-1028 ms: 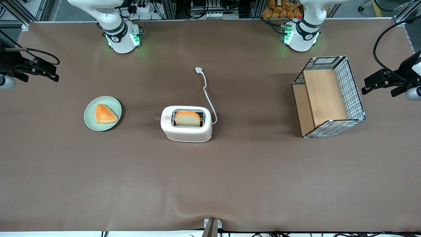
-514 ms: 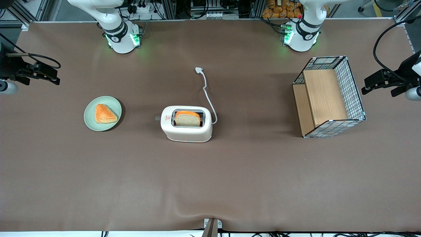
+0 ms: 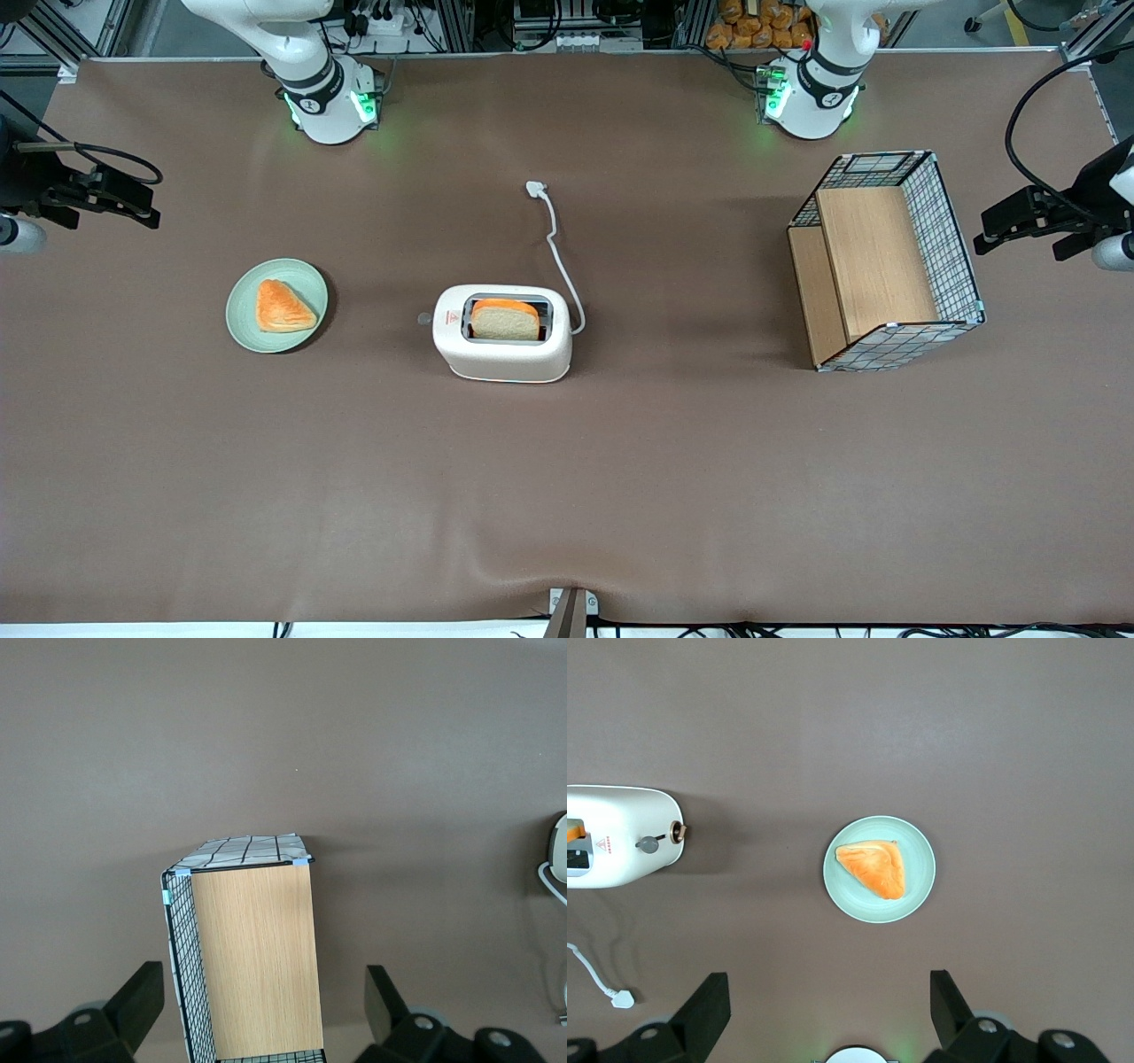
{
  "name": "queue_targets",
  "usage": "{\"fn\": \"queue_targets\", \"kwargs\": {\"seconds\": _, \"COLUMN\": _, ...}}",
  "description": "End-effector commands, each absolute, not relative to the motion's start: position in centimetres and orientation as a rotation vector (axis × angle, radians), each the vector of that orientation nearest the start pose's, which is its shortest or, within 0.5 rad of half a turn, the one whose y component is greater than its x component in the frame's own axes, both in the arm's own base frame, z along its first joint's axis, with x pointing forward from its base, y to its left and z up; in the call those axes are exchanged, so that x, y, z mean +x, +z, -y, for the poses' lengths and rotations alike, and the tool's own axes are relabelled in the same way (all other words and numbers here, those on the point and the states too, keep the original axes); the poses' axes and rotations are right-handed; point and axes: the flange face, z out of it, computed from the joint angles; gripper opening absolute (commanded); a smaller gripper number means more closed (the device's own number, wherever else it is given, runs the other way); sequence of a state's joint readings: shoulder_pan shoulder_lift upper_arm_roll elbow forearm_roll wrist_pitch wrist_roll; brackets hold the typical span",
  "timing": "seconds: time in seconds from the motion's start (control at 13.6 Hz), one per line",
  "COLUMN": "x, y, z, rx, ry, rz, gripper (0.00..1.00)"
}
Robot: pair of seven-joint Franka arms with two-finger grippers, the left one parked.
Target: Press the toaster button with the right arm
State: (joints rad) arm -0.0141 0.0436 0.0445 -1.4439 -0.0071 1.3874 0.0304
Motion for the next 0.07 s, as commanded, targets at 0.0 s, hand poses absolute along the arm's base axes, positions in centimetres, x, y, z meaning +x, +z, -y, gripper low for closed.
{"fn": "queue_targets", "kwargs": {"seconds": 0.0, "x": 55.19, "y": 64.85, "z": -1.45, "rx": -3.160, "ry": 0.152, "rz": 0.007, "gripper": 1.00}}
